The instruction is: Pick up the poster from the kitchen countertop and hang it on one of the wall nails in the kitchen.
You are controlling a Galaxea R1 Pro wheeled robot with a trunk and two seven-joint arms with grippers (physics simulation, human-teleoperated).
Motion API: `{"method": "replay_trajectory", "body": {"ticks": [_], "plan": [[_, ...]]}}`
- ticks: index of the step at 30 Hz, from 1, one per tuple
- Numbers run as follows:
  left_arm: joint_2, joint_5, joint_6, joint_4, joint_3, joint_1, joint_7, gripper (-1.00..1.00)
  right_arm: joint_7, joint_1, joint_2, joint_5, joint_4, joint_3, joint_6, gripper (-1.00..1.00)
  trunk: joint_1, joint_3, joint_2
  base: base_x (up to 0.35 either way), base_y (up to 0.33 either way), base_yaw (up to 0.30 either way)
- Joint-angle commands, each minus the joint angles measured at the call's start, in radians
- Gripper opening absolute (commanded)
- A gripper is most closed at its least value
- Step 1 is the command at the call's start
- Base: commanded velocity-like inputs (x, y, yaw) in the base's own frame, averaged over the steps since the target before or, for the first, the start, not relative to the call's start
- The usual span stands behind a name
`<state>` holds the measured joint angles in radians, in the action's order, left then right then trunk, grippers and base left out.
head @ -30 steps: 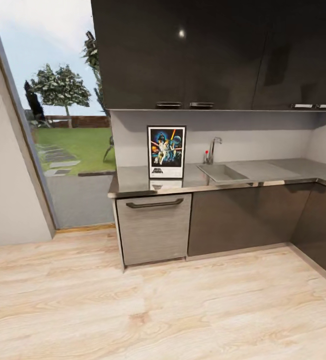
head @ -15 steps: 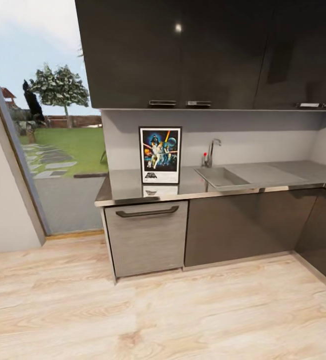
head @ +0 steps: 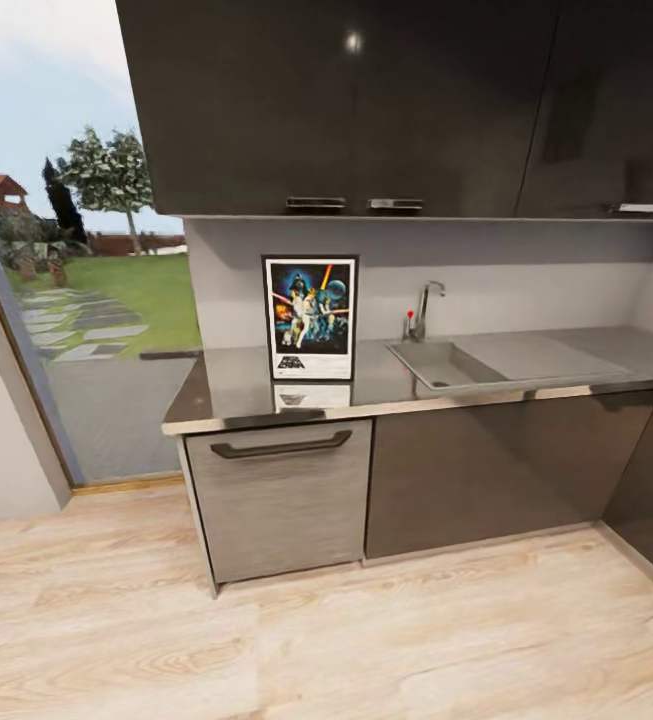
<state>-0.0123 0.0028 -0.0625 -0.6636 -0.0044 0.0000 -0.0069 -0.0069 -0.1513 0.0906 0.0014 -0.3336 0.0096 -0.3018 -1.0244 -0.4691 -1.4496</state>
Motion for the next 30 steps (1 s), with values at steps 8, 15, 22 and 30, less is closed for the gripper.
{"method": "replay_trajectory", "body": {"ticks": [8,15,22,30], "plan": [[0.0,0.0,-0.004,-0.002,0.001,0.0,-0.001,1.0,-0.001,-0.001,0.001,0.0,-0.001,0.0,-0.003,1.0,-0.001,-0.001,0.0,0.309,-0.07,0.0],[-0.004,0.001,0.008,-0.316,-0.003,0.0,-0.086,1.0,-0.001,-0.001,0.013,-0.002,-0.01,-0.009,-0.046,1.0,-0.001,-0.001,0.0,0.028,-0.006,0.0],[-0.141,0.0,0.446,-0.87,-0.08,-0.01,-0.097,1.0,-0.068,-0.001,0.021,-0.003,-0.01,-0.01,-0.102,1.0,-0.001,-0.001,0.0,0.0,0.0,0.0],[-0.162,0.001,0.673,-0.898,-0.086,-0.343,-0.093,1.0,-0.181,-0.001,0.018,0.0,-0.01,-0.005,-0.103,1.0,-0.001,-0.001,0.0,0.0,0.0,0.0]]}}
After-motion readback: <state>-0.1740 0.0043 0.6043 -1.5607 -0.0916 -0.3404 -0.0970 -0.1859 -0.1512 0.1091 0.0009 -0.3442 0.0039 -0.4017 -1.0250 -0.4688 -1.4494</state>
